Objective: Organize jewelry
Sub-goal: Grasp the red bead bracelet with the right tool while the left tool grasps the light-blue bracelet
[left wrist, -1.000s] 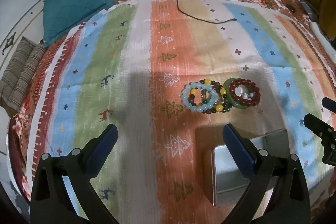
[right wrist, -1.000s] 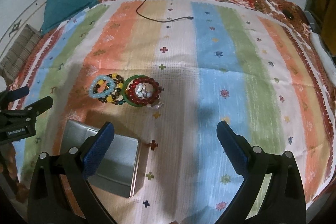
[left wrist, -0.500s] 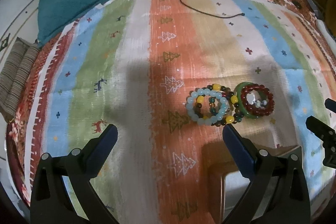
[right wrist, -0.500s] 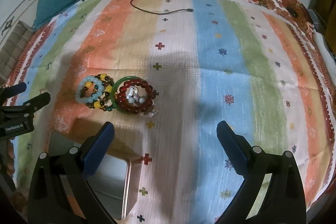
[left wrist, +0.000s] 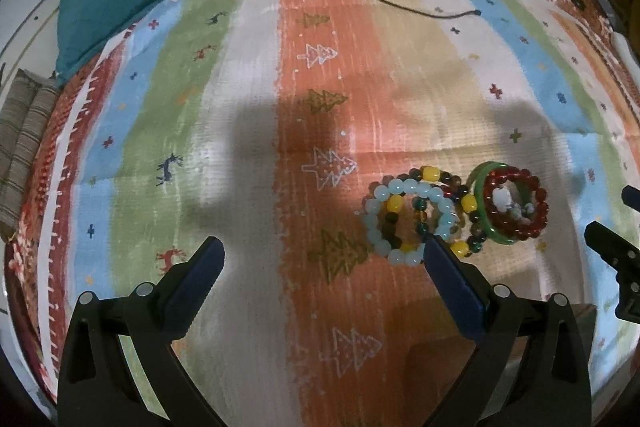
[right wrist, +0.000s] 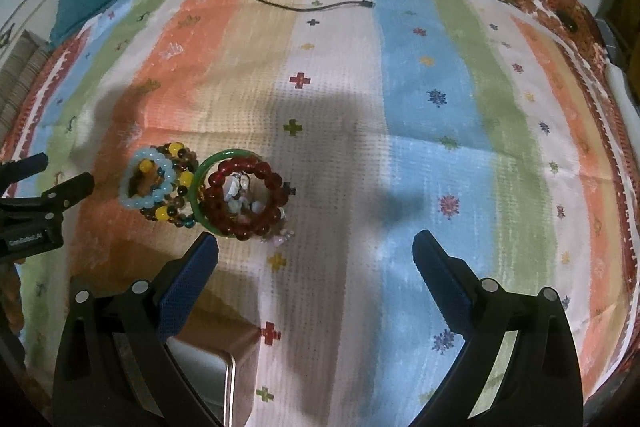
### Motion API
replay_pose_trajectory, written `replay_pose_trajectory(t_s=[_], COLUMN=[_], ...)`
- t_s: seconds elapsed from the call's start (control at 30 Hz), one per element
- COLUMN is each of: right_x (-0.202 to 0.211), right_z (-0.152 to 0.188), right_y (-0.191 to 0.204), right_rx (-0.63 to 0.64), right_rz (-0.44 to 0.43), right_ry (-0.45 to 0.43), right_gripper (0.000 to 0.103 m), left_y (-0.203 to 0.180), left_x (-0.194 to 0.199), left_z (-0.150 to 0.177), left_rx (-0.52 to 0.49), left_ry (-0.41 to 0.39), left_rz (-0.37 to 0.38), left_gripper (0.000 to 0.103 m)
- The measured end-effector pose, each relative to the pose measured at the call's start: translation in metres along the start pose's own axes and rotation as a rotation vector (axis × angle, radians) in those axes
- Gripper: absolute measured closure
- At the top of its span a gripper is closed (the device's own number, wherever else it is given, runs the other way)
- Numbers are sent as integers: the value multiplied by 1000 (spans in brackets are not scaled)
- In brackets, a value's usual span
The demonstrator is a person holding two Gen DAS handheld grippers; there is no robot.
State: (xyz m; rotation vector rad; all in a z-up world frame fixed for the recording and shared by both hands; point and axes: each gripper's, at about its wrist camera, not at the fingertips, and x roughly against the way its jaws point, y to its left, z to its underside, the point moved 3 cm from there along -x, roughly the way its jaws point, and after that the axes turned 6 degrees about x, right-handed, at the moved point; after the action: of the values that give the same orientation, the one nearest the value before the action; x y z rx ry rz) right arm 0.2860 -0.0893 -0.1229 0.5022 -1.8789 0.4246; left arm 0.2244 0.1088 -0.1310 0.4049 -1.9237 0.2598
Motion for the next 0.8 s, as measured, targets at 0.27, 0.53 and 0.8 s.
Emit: replay_pose_trajectory(t_s=[0.27, 0.53, 0.8], right_x=[-15, -35, -45], right_z=[-9, -15, -18], right_y=[2, 6, 7], right_rx=[25, 39, 37], right_rz=[4, 1, -8], right_ry=[26, 67, 75], right_gripper=[4, 12, 24], left_y=[0, 1, 2], left_x=[-18, -39, -53], left_z=[-7, -11, -13], left_rx=[-10, -7, -32], left_ry=[10, 45, 55], left_rz=[-9, -24, -54], left_gripper=[9, 11, 11])
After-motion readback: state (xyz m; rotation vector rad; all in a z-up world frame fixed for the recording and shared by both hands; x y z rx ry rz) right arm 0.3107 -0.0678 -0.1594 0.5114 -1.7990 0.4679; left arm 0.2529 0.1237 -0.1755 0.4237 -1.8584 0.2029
